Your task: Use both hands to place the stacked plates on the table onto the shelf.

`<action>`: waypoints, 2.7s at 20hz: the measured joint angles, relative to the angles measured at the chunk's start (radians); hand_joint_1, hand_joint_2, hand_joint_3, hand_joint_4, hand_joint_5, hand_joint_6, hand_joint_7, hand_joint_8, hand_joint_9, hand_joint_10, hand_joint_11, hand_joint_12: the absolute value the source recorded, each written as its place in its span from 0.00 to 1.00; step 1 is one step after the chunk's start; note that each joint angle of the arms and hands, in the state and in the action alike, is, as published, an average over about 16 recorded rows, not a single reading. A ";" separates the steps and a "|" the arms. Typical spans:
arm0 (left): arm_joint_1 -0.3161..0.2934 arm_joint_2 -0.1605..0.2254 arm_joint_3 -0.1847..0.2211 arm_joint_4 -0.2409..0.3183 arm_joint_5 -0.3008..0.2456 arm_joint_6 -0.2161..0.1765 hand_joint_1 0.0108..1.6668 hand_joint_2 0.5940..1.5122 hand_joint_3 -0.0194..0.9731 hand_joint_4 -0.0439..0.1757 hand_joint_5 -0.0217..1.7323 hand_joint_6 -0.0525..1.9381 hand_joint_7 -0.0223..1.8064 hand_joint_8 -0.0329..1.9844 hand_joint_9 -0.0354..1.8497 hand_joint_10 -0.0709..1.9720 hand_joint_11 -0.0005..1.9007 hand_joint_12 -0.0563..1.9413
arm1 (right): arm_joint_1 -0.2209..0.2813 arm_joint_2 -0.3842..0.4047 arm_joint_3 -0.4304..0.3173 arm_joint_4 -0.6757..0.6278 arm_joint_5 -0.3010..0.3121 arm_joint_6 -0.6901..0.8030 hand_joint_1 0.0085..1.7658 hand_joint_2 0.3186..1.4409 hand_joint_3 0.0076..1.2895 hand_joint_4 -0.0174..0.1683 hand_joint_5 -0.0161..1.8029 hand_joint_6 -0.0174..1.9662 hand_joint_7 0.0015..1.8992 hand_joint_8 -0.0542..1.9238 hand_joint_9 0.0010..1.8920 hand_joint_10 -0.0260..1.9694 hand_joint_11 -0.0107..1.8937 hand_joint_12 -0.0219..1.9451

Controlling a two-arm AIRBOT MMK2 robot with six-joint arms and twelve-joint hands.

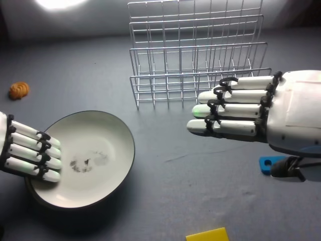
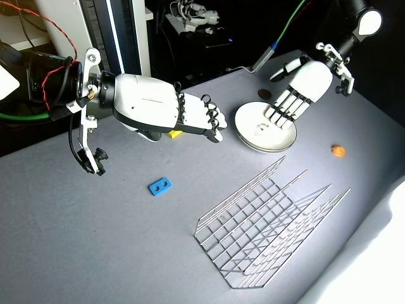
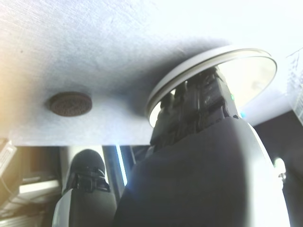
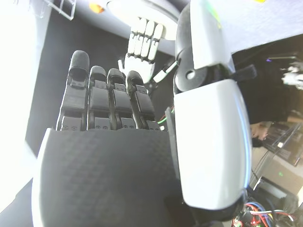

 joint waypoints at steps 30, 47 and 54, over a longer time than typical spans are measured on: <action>-0.099 -0.010 -0.164 0.054 0.091 -0.003 0.00 0.60 0.04 0.20 0.01 0.02 0.01 0.01 0.03 0.04 0.01 0.04 | 0.129 -0.587 0.379 0.010 -0.169 -0.163 0.59 0.65 0.01 0.10 0.06 0.02 0.04 0.03 0.04 0.02 0.02 0.27; -0.105 -0.010 -0.165 0.055 0.089 -0.011 0.00 0.60 0.04 0.18 0.02 0.02 0.01 0.01 0.03 0.04 0.01 0.03 | 0.109 -0.665 0.455 0.004 -0.087 -0.182 0.60 0.61 0.01 0.07 0.40 0.17 0.43 0.09 0.47 0.01 0.36 0.37; -0.127 -0.001 -0.165 0.042 0.081 -0.022 0.00 0.60 0.04 0.18 0.03 0.03 0.02 0.02 0.03 0.04 0.01 0.03 | 0.105 -0.665 0.455 0.002 -0.049 -0.188 0.64 0.56 0.00 0.05 0.48 0.35 0.55 0.16 0.64 0.01 0.56 0.30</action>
